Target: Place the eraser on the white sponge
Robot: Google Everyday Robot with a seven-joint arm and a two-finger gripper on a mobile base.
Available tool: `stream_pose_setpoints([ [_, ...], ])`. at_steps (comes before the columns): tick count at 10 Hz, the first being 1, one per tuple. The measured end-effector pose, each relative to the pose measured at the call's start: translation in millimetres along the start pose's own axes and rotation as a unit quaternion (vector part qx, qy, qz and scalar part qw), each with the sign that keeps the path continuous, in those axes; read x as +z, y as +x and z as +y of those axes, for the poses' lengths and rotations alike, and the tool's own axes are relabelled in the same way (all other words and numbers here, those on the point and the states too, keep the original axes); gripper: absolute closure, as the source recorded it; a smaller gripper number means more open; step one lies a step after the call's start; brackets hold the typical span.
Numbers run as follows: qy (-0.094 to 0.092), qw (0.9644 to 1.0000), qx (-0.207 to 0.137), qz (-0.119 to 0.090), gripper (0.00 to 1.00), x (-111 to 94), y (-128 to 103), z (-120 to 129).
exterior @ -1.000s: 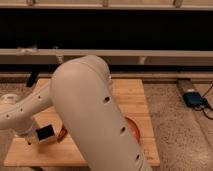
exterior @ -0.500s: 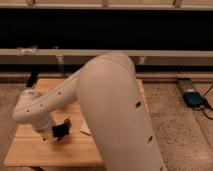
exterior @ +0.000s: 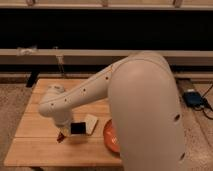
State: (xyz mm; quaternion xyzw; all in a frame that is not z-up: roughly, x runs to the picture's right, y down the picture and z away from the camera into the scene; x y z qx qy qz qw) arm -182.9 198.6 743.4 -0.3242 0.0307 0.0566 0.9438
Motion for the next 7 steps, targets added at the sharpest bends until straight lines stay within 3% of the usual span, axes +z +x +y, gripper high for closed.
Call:
stream_pose_setpoints([
  [7,-0.022,0.9985,0.044,0.026,1.00,21.4,29.7,-38.4],
])
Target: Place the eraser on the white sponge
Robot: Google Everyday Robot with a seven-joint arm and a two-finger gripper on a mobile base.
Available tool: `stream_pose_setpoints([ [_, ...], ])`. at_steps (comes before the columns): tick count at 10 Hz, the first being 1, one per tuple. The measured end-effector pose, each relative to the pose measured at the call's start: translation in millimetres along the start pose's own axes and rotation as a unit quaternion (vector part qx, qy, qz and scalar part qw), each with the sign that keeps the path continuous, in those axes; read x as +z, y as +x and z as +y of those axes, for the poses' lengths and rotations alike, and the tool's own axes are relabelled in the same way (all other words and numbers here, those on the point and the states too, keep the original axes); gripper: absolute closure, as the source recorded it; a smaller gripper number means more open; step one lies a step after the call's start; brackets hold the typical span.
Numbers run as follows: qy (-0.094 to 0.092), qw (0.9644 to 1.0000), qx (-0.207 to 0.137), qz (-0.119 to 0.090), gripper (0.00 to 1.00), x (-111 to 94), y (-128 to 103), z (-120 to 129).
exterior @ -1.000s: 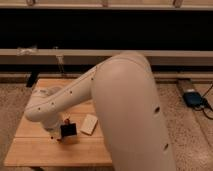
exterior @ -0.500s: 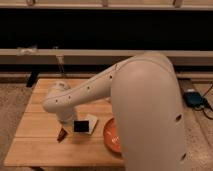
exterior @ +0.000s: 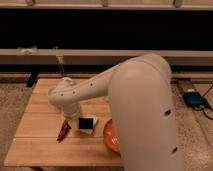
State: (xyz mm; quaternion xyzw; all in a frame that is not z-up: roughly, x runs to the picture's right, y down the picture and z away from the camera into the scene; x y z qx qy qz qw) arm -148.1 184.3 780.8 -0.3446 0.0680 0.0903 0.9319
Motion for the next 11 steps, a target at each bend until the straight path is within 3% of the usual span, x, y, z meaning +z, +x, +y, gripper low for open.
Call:
stream_pose_setpoints([
  [4,-0.005,0.9997,0.021,0.012,0.96,5.2,20.0,-9.1],
  [11,-0.007,0.9992,0.034,0.020,0.26,5.0,23.4,-13.8],
])
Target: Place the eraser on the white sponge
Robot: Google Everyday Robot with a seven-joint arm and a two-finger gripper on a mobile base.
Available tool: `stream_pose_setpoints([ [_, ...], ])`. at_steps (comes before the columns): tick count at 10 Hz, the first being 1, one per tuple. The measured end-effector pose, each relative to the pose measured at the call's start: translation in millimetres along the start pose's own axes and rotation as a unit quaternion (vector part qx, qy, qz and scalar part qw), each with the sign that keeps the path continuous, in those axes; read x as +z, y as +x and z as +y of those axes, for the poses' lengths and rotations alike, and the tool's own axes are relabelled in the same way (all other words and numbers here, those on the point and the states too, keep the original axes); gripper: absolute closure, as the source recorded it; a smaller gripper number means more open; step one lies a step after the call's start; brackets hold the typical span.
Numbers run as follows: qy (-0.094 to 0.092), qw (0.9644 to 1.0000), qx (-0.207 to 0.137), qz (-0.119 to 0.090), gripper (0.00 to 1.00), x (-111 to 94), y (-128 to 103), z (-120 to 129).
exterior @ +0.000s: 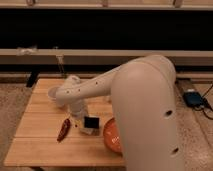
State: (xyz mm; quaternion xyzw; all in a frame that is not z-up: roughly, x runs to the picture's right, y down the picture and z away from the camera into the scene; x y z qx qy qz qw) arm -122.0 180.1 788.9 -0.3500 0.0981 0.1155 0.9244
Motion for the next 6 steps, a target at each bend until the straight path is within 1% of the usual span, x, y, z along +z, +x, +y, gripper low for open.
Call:
stream_pose_setpoints([
  [1,0.000,1.0000,0.001,0.001,0.21,0.9,-1.3,-0.4],
  [6,0.008,0.9998,-0.008,0.018,0.20,0.8,-9.7,-3.3],
])
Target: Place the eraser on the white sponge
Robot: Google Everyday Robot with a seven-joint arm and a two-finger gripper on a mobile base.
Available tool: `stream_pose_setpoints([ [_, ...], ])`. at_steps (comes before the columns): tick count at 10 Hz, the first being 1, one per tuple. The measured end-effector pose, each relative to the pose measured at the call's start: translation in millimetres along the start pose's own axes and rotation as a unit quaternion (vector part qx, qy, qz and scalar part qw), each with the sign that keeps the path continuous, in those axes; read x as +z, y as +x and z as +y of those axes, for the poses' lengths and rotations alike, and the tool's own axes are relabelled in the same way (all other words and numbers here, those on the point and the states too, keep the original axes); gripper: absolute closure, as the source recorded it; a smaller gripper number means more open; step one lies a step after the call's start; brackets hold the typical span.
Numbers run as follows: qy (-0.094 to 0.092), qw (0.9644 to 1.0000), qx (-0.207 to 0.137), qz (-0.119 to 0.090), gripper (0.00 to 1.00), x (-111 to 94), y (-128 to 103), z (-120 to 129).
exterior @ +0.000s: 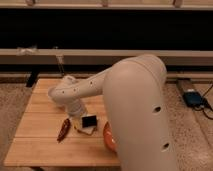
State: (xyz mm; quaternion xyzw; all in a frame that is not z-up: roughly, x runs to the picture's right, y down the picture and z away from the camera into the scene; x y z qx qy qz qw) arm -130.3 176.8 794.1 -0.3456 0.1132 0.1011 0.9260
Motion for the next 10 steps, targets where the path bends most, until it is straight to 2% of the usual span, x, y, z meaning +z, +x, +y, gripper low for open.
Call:
stream_pose_setpoints([
  [3,0.004,1.0000,-0.008,0.004,0.20,-5.7,-1.2,2.0],
  [6,0.013,0.9999,-0.008,-0.004,0.20,-28.5,2.0,3.5],
  [10,0.013,0.9999,-0.008,-0.006,0.20,-28.7,1.3,3.8],
])
